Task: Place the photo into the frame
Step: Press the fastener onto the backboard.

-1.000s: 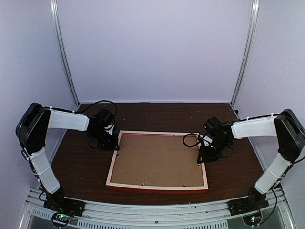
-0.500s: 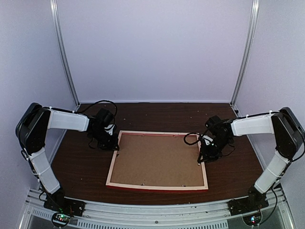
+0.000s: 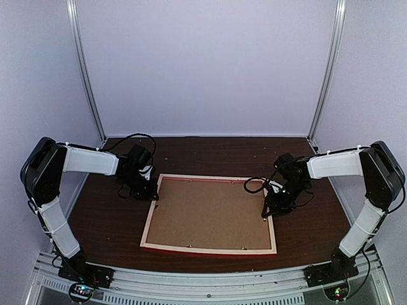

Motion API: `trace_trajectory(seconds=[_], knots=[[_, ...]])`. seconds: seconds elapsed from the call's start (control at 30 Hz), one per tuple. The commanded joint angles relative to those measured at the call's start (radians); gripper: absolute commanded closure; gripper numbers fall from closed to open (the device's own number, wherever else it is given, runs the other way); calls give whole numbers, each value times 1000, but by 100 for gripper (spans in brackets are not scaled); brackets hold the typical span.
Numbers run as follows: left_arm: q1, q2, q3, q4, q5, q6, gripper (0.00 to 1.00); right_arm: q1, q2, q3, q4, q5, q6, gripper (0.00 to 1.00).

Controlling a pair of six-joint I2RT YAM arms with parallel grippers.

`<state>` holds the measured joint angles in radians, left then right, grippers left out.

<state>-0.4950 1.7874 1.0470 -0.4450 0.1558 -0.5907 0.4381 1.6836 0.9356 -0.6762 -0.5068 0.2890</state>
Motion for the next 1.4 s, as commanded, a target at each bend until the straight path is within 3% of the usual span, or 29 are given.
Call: trace_trajectory(seconds=[0.0,0.17,0.47,0.87,1.37], knots=[[-2,-12,-19,-20,-11,28,89,5,22,-30,-81,1,-14,54],[-2,-10,-16,-19,-11,29,89,4,23,-40,-97,21,-18,51],[-2,-2,-13,-17,-5,28,89,5,49,-41,-97,47,-21,61],[-2,-2,-16,-17,-5,28,89,8,78,-37,-116,140,-30,60],[-2,-3,-3,-32,-6,31,89,12,151,2,-145,134,-31,69]])
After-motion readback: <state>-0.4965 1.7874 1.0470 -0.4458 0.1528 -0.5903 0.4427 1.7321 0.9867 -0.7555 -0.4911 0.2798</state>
